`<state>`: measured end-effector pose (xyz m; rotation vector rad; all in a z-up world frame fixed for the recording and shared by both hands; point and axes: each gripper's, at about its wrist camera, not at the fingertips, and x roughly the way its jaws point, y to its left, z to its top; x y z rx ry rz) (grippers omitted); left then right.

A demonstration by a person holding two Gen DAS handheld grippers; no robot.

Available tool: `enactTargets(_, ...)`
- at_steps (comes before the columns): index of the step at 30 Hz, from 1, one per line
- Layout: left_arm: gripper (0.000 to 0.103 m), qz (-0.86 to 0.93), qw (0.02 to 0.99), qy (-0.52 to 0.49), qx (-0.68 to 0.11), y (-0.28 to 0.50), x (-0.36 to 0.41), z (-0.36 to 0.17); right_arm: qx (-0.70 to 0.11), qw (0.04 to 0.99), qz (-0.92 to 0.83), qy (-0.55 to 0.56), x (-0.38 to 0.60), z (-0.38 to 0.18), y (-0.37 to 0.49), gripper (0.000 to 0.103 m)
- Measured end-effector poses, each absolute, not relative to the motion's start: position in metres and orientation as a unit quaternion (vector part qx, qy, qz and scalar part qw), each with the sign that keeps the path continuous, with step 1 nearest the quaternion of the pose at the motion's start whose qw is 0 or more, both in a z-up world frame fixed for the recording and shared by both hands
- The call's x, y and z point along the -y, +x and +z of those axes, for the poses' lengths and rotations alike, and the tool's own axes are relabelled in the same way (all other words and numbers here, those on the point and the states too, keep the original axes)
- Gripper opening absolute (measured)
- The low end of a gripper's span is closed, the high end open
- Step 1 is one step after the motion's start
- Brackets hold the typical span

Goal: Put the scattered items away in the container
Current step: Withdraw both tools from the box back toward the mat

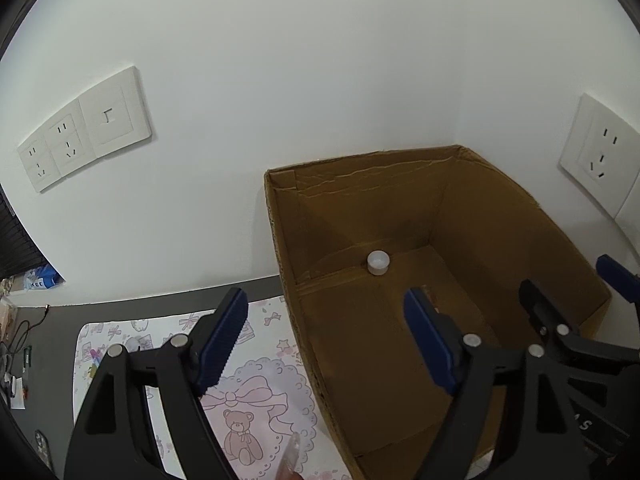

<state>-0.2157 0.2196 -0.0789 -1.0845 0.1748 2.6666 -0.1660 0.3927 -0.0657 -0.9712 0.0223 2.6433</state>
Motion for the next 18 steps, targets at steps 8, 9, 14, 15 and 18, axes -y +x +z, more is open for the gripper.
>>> enactTargets(8, 0.079, 0.922, 0.122, -0.364, -0.059, -0.206, -0.210, -0.071, -0.004, 0.164, 0.927, -0.336, -0.386, -0.059, -0.159, 0.101)
enactTargets(9, 0.079, 0.923, 0.119, -0.362, -0.060, -0.205, -0.209, -0.070, -0.004, 0.164, 0.927, -0.336, -0.385, -0.058, -0.159, 0.102)
enactTargets(14, 0.079, 0.926, 0.113, -0.357, -0.055, -0.198, -0.197, -0.064, -0.002, 0.162, 0.930, -0.331, -0.377, -0.051, -0.153, 0.102)
enactTargets(15, 0.079, 0.926, 0.112, -0.356, -0.055, -0.197, -0.195, -0.063, -0.002, 0.162, 0.930, -0.330, -0.375, -0.050, -0.152, 0.102)
enactTargets(18, 0.079, 0.927, 0.107, -0.355, -0.052, -0.193, -0.185, -0.060, -0.003, 0.160, 0.931, -0.328, -0.371, -0.047, -0.149, 0.102)
